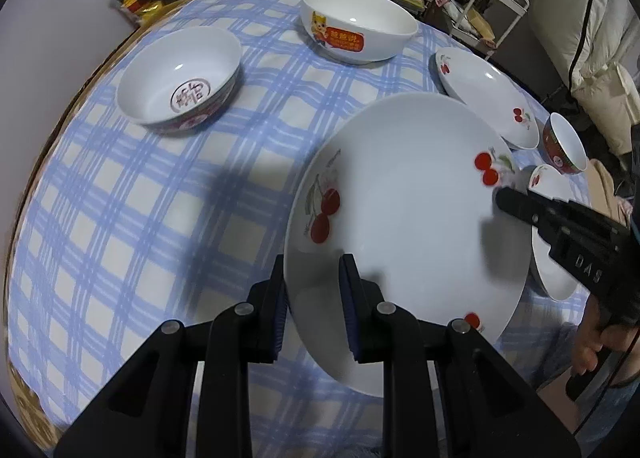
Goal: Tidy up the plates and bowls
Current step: 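Close the left gripper on the plate rim while the right gripper grips the opposite rim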
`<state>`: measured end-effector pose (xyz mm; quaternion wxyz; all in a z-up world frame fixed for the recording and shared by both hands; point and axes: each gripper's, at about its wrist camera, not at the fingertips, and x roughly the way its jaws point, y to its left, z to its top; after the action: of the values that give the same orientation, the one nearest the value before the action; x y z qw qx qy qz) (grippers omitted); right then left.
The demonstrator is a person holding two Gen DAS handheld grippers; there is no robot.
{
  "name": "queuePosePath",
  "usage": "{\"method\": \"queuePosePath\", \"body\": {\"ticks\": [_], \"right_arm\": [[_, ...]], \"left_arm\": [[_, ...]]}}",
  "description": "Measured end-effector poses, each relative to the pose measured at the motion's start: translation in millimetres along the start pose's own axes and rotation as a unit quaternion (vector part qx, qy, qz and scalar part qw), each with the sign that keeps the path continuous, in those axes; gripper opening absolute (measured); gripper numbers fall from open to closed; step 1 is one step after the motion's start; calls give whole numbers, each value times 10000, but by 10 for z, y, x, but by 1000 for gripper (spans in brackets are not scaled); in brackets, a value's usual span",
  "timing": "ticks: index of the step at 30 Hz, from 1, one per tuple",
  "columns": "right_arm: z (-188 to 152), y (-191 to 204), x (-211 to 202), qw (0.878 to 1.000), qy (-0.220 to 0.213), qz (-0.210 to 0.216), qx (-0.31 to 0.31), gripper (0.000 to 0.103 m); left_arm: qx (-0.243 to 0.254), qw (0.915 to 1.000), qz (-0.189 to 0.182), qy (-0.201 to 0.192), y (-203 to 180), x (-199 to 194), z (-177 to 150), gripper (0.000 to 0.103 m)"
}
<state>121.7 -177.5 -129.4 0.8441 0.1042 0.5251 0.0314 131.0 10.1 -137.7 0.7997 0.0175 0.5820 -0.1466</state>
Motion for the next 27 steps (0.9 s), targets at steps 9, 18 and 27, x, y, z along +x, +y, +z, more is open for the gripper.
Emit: {"method": "queuePosePath", "body": {"ticks": [9, 18, 27], "right_arm": [[-188, 30, 89, 9994, 273, -189, -15, 15], [-242, 70, 358, 9967, 607, -477, -269, 16], [-271, 9, 365, 9966, 746, -346, -54, 16]], "left_arm": [[35, 9991, 192, 381, -43, 209, -101, 23], [-8, 9975, 473, 516, -26, 397, -80, 20], [-47, 9976, 413, 547, 3, 338, -100, 20]]}}
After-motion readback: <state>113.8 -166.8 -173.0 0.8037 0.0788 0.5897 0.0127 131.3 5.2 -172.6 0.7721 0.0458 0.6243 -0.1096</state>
